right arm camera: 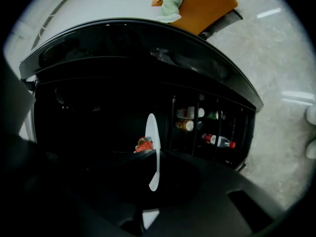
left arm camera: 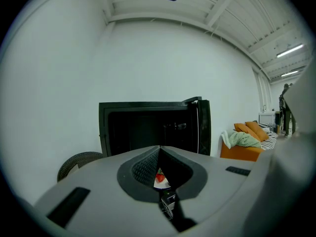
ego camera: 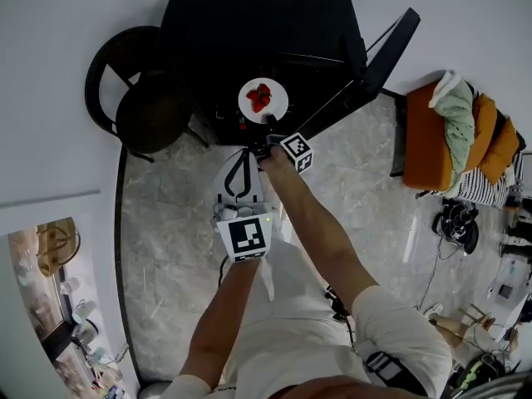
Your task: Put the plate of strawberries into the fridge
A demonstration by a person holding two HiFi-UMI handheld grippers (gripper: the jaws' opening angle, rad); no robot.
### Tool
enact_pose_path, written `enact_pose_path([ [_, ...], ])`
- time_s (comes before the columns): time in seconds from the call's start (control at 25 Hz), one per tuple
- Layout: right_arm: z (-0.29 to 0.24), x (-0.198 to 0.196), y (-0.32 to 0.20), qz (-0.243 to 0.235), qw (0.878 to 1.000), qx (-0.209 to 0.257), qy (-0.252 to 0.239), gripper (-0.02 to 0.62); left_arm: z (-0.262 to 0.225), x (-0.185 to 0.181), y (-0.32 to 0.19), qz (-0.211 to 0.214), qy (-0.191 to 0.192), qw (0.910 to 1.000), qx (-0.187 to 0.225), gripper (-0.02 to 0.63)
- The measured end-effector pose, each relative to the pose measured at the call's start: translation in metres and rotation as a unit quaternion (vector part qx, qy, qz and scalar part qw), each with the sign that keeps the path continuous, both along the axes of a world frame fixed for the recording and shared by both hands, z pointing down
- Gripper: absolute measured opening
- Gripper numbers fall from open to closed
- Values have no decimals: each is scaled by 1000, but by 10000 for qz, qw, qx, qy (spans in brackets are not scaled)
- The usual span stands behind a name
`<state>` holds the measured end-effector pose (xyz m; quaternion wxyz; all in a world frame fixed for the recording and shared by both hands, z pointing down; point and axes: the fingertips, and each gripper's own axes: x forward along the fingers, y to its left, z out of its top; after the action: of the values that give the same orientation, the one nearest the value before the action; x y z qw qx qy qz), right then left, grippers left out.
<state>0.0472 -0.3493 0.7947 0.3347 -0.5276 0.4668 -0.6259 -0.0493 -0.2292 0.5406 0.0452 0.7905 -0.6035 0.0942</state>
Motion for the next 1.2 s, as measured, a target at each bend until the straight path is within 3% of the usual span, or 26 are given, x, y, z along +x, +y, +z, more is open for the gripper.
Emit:
enact_pose_path([
  [0.64, 36, -3, -28, -144, 9999, -41, 84, 18, 2, 1, -3, -17, -28, 10000, -37, 3],
  [1.2, 30, -5, -34, -38, 9992, -297, 250, 18, 12, 7, 2, 74, -13, 9999, -121, 3],
])
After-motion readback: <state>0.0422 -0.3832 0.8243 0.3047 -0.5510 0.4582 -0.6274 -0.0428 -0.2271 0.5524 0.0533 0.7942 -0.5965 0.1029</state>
